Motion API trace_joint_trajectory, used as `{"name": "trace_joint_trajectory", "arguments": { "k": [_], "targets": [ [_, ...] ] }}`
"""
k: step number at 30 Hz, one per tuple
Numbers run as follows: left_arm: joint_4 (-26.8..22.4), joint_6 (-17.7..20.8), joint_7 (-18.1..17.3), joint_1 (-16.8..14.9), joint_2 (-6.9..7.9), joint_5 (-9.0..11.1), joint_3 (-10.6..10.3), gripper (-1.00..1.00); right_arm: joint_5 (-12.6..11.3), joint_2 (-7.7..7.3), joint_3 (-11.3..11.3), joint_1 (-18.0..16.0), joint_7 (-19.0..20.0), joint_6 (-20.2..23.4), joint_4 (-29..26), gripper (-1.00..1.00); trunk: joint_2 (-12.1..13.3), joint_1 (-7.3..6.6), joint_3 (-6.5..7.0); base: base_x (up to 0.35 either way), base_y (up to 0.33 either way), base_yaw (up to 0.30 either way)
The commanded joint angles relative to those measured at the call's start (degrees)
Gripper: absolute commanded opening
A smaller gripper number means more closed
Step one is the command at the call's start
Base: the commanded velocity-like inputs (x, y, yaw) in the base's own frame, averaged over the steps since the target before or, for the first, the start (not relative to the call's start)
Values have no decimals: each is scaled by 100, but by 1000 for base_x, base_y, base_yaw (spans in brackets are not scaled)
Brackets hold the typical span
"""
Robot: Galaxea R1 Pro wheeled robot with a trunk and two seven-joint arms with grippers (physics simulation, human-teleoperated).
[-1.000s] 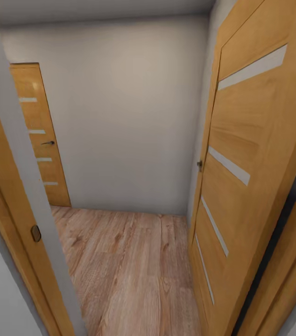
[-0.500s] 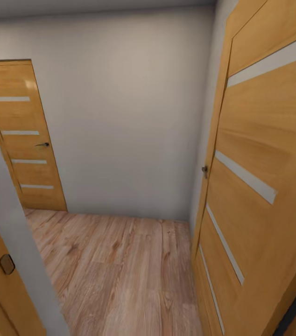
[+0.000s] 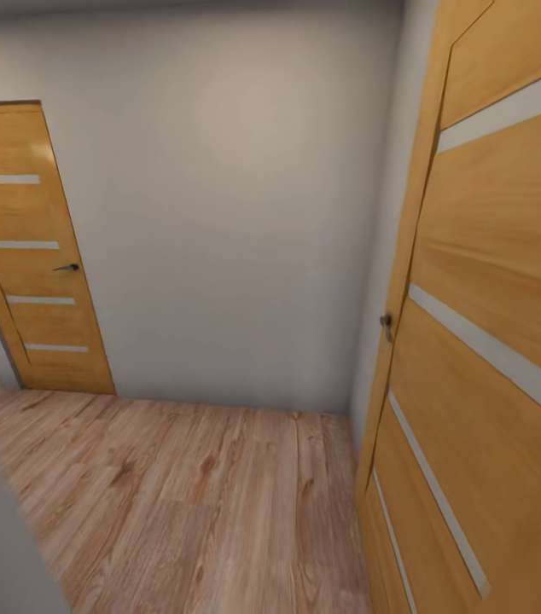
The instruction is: Move the two storage containers from the living room to the garage. In the garage, place one container on the floor and stack the other container on top of it (either order is fine).
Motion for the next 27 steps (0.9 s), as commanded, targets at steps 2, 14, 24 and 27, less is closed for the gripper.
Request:
{"name": "trace_joint_trajectory", "arguments": {
  "k": [2,14,24,27],
  "targets": [
    [4,-19,16,-4,-2,52,-49,100,-45,3,48,-6,8,-31,17,100,-5,4,-7,324,0,0],
    [2,-20,16,-4,-2,52,-49,100,-45,3,48,-7,8,-32,17,100,-5,4,-7,324,0,0],
    [3,-25,17,-4,3,52,-49,100,-45,3,48,-5,8,-24,17,100,-5,4,-7,324,0,0],
    [2,-123,18,1,-1,70,-49,100,-45,-1,53,-4,4,-26,19,100,-5,4,-7,0,0,0]
  ]
}}
